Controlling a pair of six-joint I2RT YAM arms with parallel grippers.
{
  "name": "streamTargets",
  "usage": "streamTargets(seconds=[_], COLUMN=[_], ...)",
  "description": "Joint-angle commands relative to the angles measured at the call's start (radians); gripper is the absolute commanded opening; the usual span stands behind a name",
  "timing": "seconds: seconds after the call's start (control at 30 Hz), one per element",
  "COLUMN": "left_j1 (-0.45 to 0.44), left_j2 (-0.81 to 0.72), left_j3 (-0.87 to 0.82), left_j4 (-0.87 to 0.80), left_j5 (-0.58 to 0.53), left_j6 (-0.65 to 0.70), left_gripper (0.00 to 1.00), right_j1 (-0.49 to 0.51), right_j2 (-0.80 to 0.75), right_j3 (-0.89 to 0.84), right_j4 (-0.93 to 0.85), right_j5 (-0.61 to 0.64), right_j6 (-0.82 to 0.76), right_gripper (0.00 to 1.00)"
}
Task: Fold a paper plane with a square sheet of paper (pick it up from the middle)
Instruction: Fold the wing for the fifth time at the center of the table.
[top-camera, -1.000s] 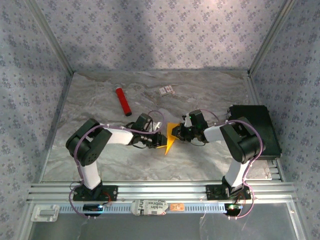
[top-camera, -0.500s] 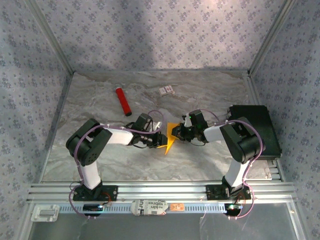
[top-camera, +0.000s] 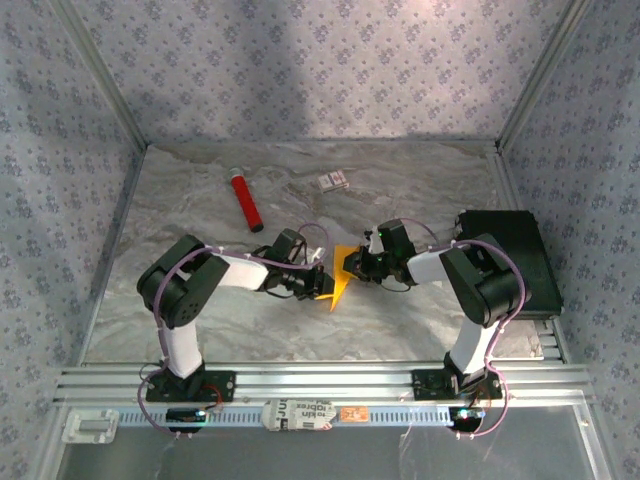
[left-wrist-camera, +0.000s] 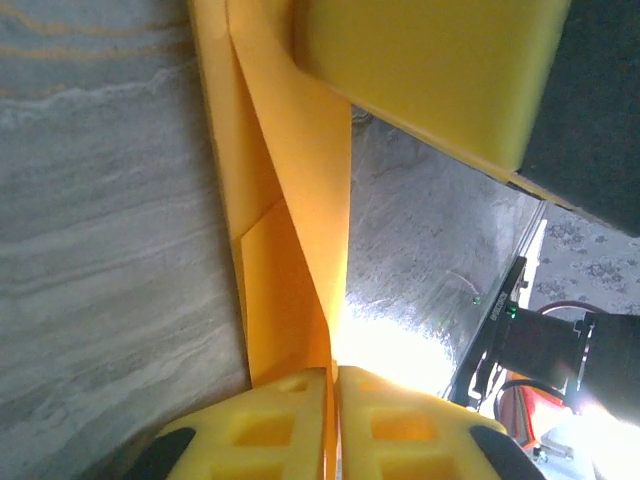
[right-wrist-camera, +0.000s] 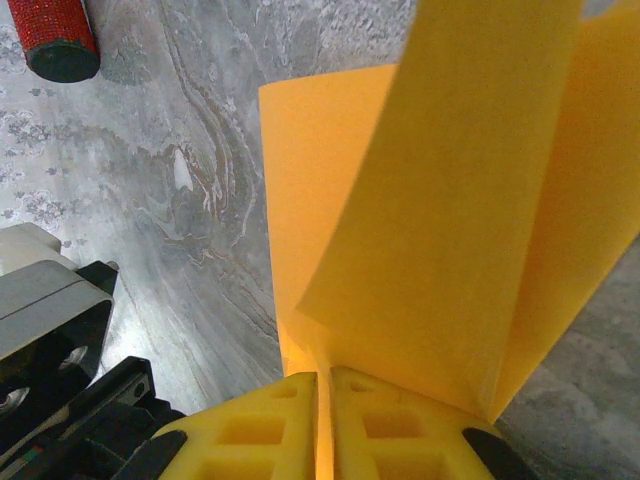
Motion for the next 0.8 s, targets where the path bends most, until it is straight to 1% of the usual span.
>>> streamTargets(seconds=[0.0, 0.17, 0.4, 0.5, 0.6, 0.63, 0.77], left_j1=[0.004, 0.003, 0.002, -0.001, -0.001, -0.001, -0.003], left_j2=[0.014, 0.031, 0.041, 0.044, 0.029, 0.025, 0.019], left_j3=[-0.008, -0.019, -0.052, -0.054, -0.055, -0.053, -0.052], left_j4=[0.006, -0.014, -0.018, -0.023, -0.037, -0.039, -0.047], left_j5=[0.041, 0.062, 0.082, 0.092, 0.082, 0.084, 0.095], left_j6=[0.010, 0.019, 0.026, 0.029, 0.036, 0.036, 0.042], left_gripper=[0.07, 0.03, 0.03, 0.05, 0.11, 0.12, 0.10], right_j1=[0.016, 0.019, 0.024, 0.027, 0.028, 0.027, 0.028], right_j2=[0.053, 0.067, 0.080, 0.084, 0.083, 0.083, 0.084], right_j3=[-0.002, 0.002, 0.003, 0.007, 0.009, 0.011, 0.013], right_j4=[-0.088, -0.103, -0.119, -0.123, -0.133, -0.136, -0.142], right_j5=[0.065, 0.075, 0.095, 0.098, 0.099, 0.101, 0.103], right_j6=[-0.016, -0.021, -0.020, -0.021, -0.024, -0.026, -0.026], right_gripper=[0.13, 0.13, 0.12, 0.12, 0.12, 0.12, 0.12])
